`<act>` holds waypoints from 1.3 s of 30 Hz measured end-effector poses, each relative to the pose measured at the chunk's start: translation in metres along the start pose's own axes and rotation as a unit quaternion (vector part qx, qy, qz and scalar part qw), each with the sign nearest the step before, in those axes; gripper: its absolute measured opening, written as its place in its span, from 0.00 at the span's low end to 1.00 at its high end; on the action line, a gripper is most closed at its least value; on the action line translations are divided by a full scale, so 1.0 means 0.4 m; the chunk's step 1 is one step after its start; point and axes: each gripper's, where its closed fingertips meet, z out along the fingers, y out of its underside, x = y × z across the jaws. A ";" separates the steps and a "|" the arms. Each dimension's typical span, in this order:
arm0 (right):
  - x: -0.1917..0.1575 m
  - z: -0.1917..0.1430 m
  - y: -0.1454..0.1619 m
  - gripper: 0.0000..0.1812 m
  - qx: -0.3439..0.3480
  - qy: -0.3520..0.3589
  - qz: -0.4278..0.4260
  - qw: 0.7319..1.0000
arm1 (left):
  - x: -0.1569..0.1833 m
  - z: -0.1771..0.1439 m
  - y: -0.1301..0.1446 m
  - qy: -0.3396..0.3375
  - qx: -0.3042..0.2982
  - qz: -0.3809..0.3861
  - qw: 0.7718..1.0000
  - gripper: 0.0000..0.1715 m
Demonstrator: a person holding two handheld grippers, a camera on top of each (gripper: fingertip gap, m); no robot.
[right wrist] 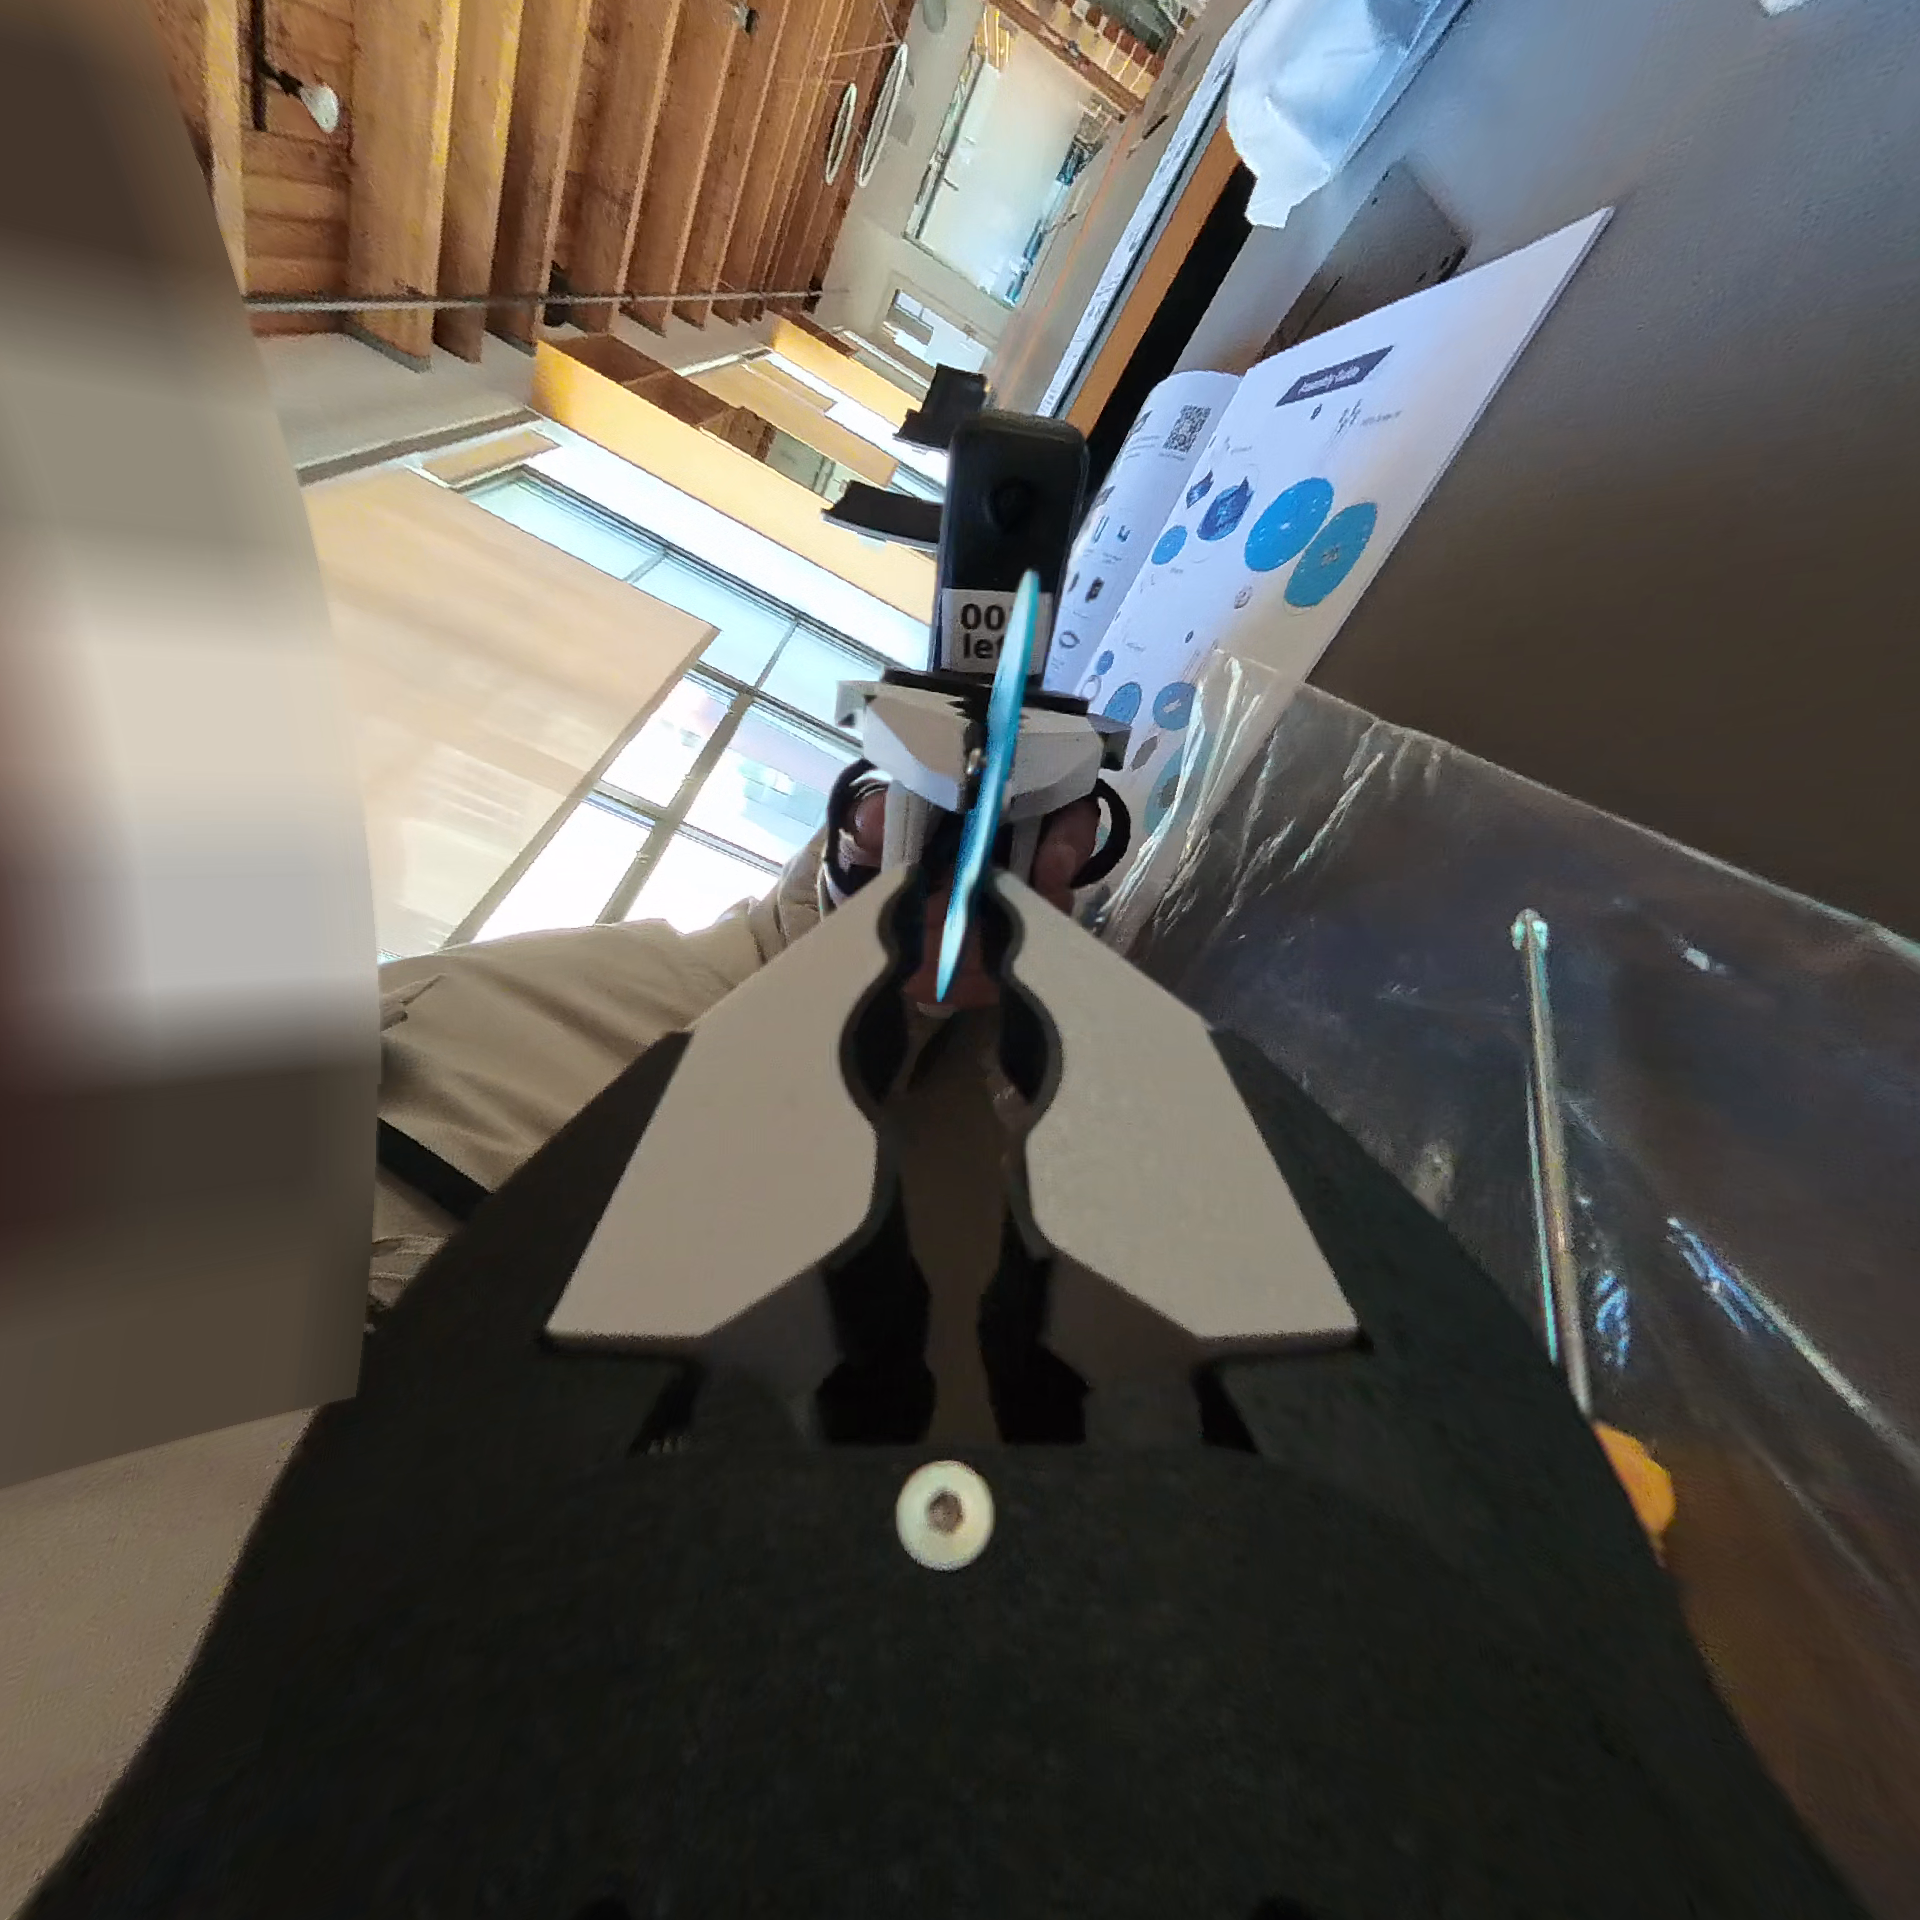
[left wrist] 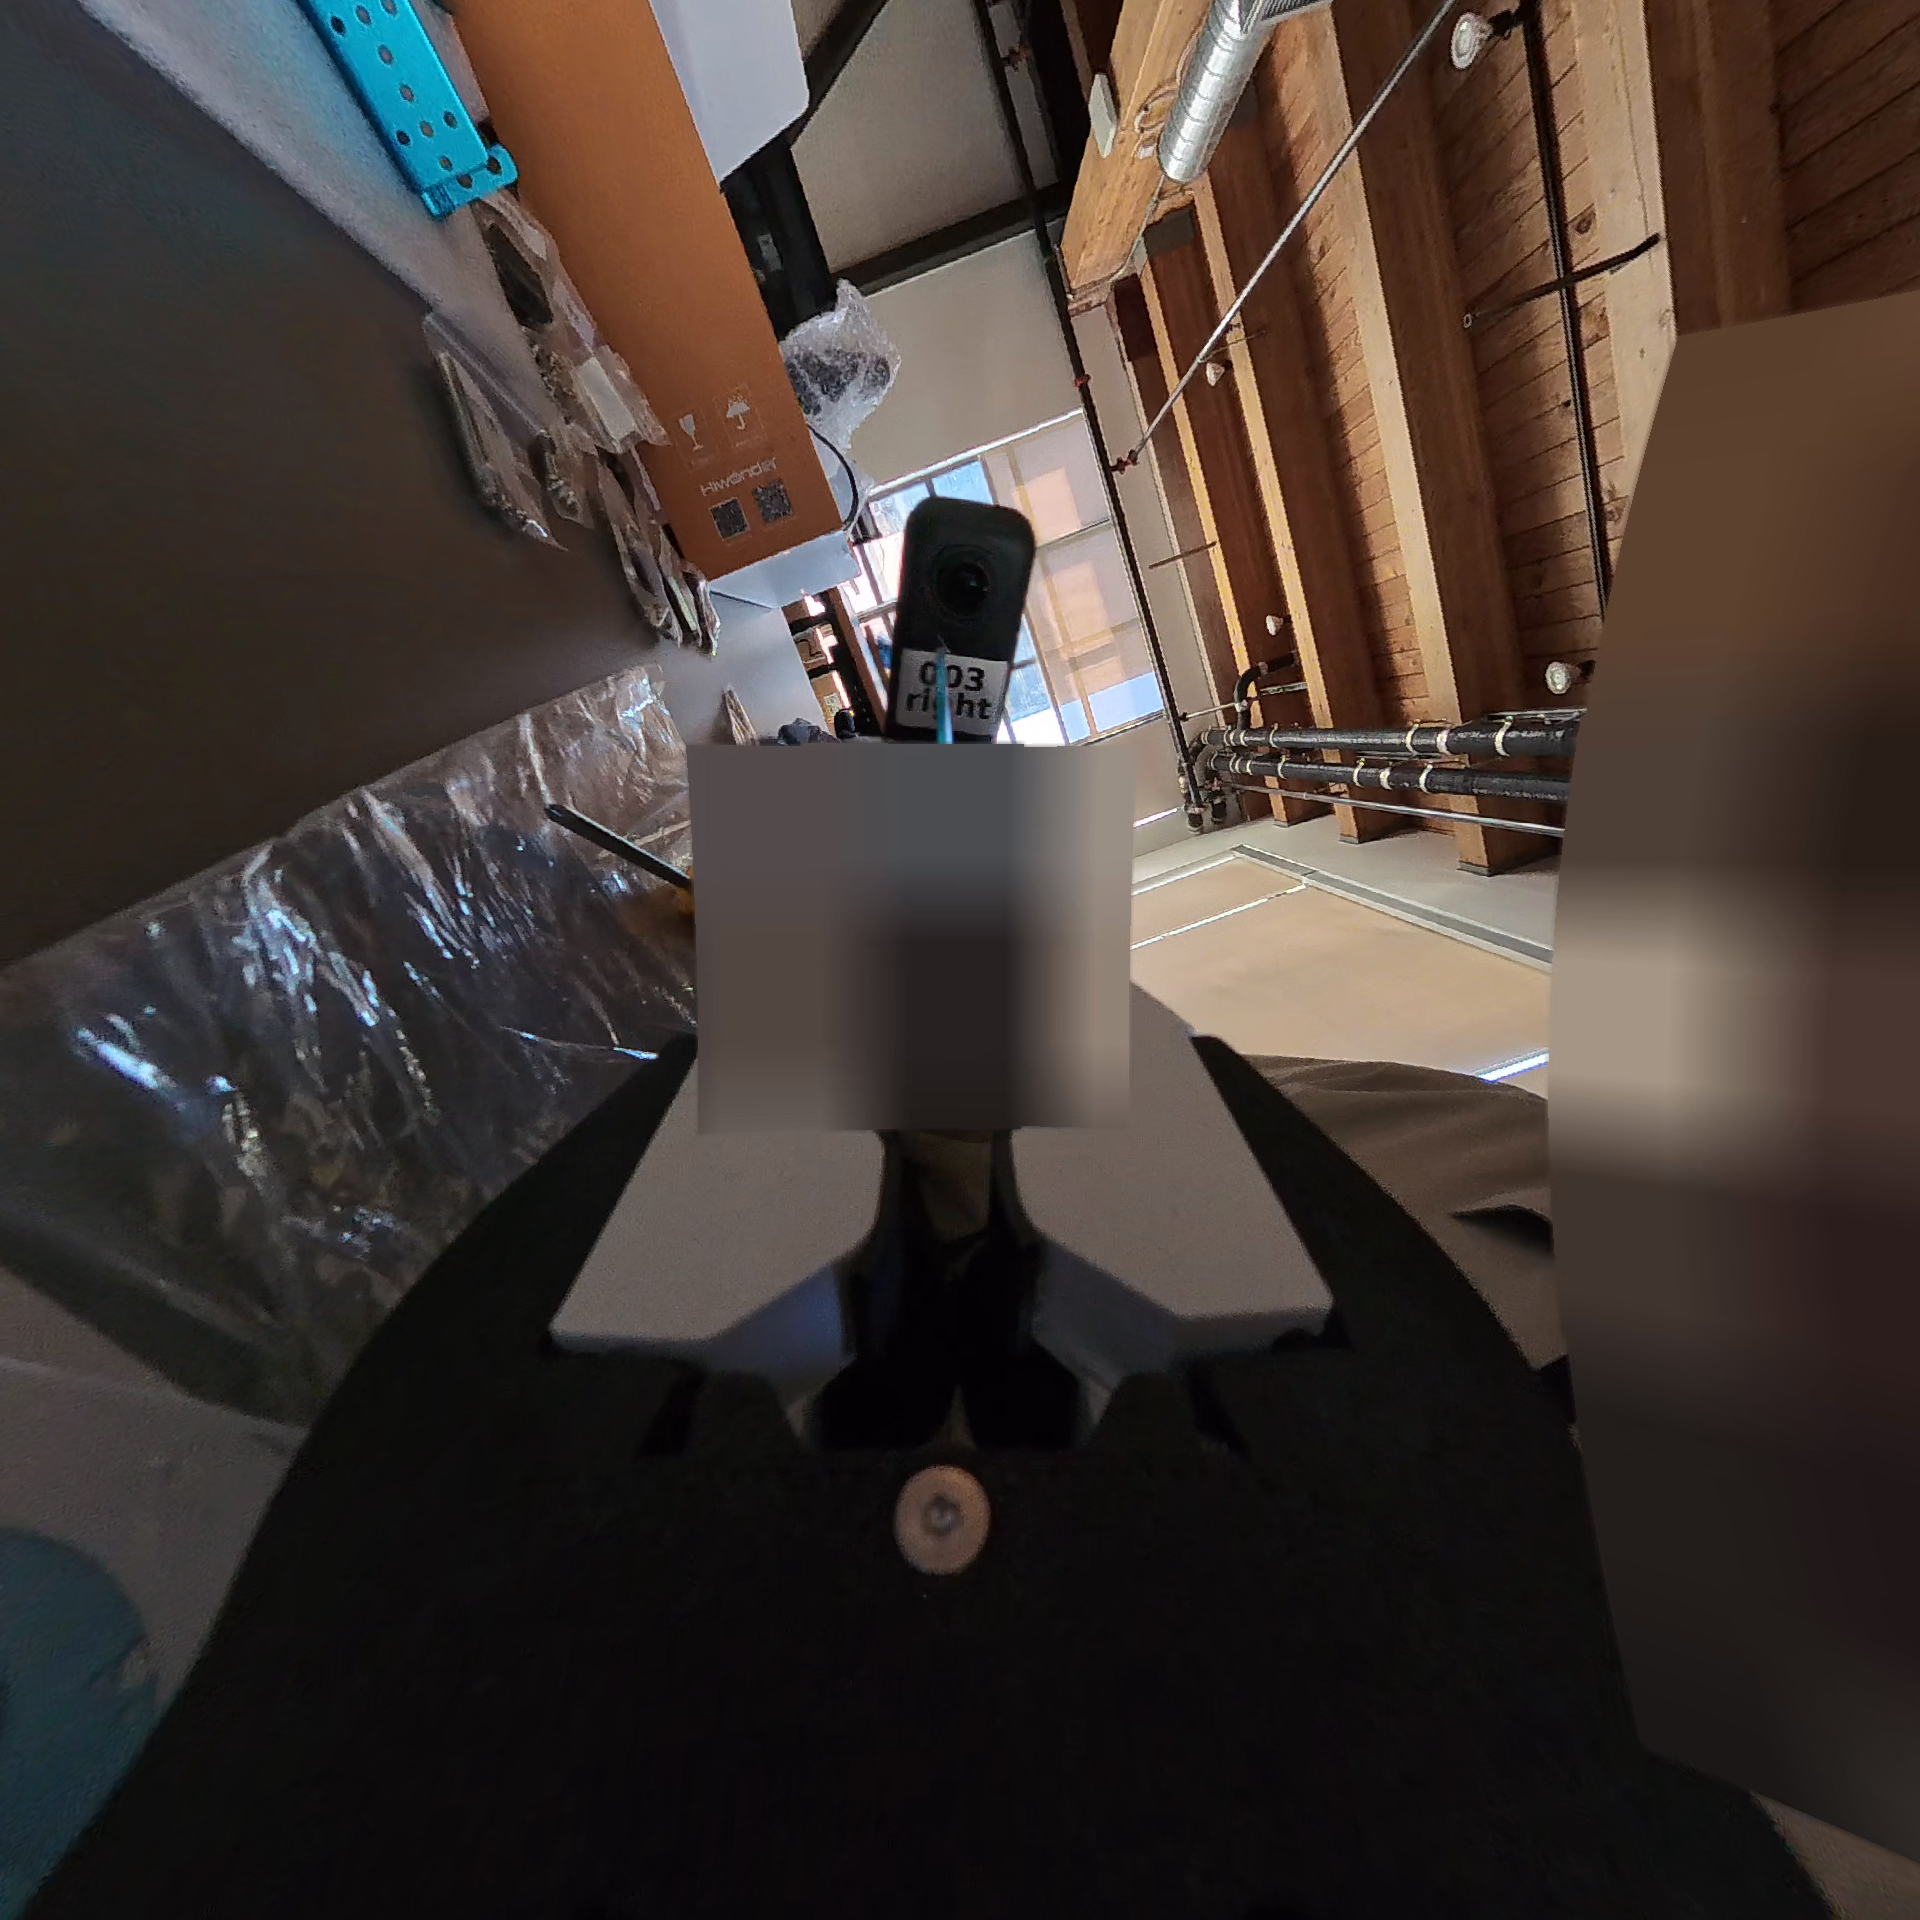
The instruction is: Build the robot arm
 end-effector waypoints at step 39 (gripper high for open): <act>0.017 -0.016 0.039 0.00 -0.068 0.062 -0.036 0.995 | -0.009 0.010 0.028 -0.013 -0.043 0.029 0.999 0.02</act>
